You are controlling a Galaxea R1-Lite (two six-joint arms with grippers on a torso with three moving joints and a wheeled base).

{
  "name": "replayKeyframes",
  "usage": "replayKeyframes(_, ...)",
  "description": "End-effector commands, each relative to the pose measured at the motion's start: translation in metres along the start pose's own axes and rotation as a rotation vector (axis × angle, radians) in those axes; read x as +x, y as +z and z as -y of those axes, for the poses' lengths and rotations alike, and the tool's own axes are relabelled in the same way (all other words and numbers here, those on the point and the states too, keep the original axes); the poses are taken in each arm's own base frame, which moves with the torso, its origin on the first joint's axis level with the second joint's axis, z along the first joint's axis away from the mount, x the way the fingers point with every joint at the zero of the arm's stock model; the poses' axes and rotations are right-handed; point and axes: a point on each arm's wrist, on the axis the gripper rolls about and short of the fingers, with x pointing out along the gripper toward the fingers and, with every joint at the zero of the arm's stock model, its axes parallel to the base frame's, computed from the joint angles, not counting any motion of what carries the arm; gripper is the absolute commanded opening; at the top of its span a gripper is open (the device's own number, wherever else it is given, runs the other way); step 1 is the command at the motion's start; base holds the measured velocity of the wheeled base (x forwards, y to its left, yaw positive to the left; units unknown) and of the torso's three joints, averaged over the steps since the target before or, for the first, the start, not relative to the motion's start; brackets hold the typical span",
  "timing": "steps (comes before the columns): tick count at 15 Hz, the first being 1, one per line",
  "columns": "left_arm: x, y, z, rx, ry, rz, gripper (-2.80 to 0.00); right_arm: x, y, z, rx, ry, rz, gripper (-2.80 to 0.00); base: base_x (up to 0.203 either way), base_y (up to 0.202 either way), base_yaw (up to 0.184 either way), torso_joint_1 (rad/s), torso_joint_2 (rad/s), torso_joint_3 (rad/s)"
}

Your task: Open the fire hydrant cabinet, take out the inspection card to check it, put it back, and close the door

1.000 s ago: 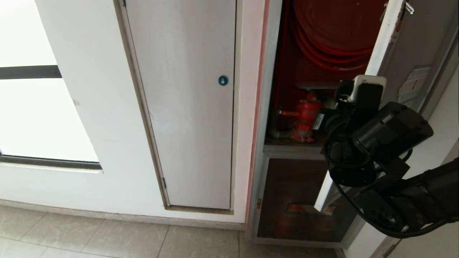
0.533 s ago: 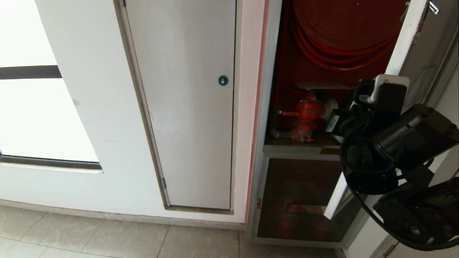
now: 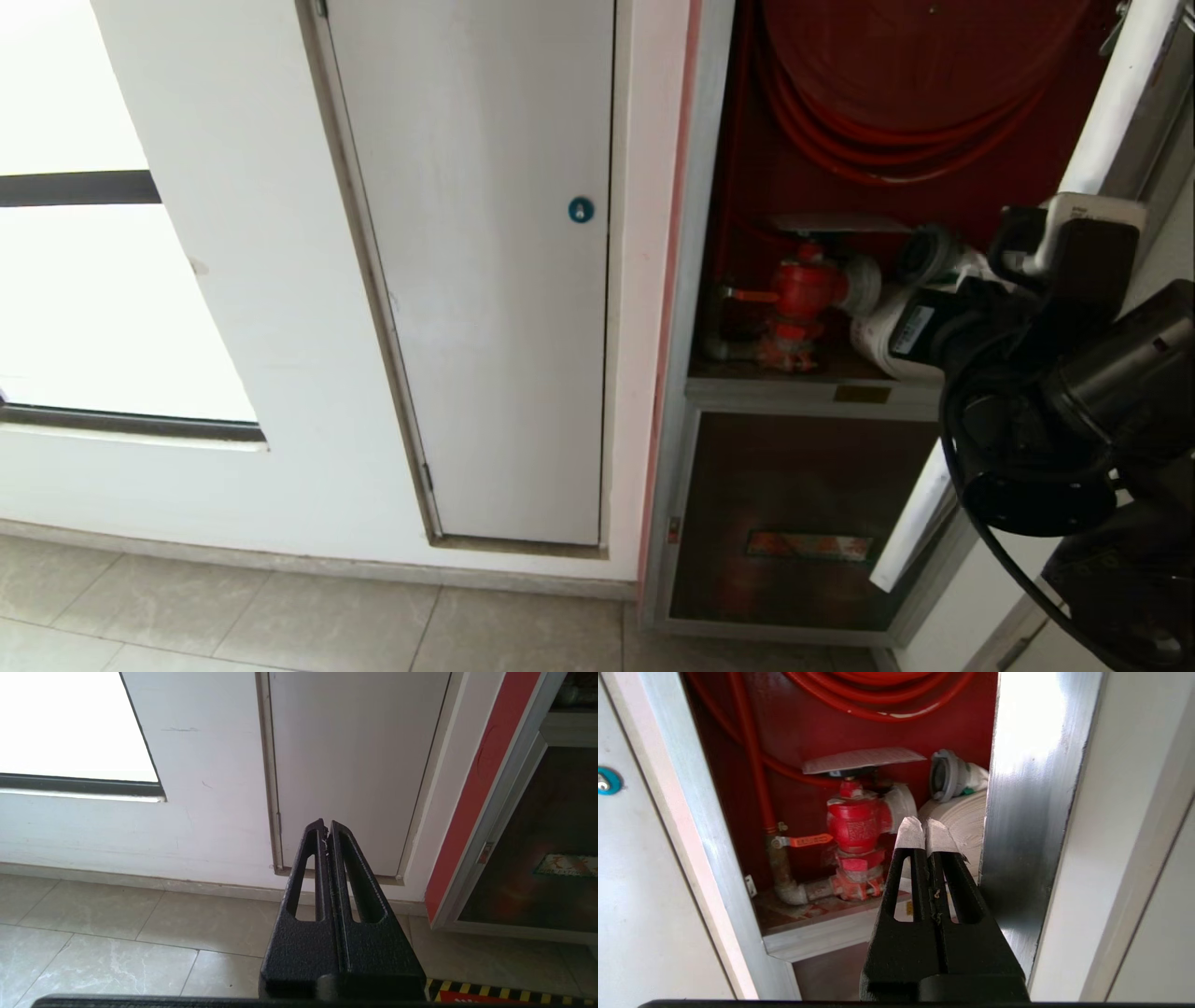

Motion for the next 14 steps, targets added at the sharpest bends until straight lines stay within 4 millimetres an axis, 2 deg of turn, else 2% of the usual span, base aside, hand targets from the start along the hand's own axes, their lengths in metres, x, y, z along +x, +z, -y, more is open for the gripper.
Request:
replayKeyframes(1,0.001,-0.002,0.0,0.0,0.001,-0.007,-2.8,-0.006,0.008,0.012,0.021,-0.01,0.012,-2.8,0.0,0.0,0.0,0.0,0.0,0.0)
replayKeyframes(7,0.001,-0.002,0.0,0.0,0.001,-0.007,-2.8,-0.02,0.018,0.035,0.038,-0.018,0.021,-2.8,0.0,0.0,0.0,0.0,0.0,0.0)
replayKeyframes(14,0.001,-0.002,0.0,0.0,0.001,-0.007,-2.8,-0.025,0.019,0.045,0.04,-0.037,0.016,-2.8,0.0,0.0,0.0,0.0,0.0,0.0)
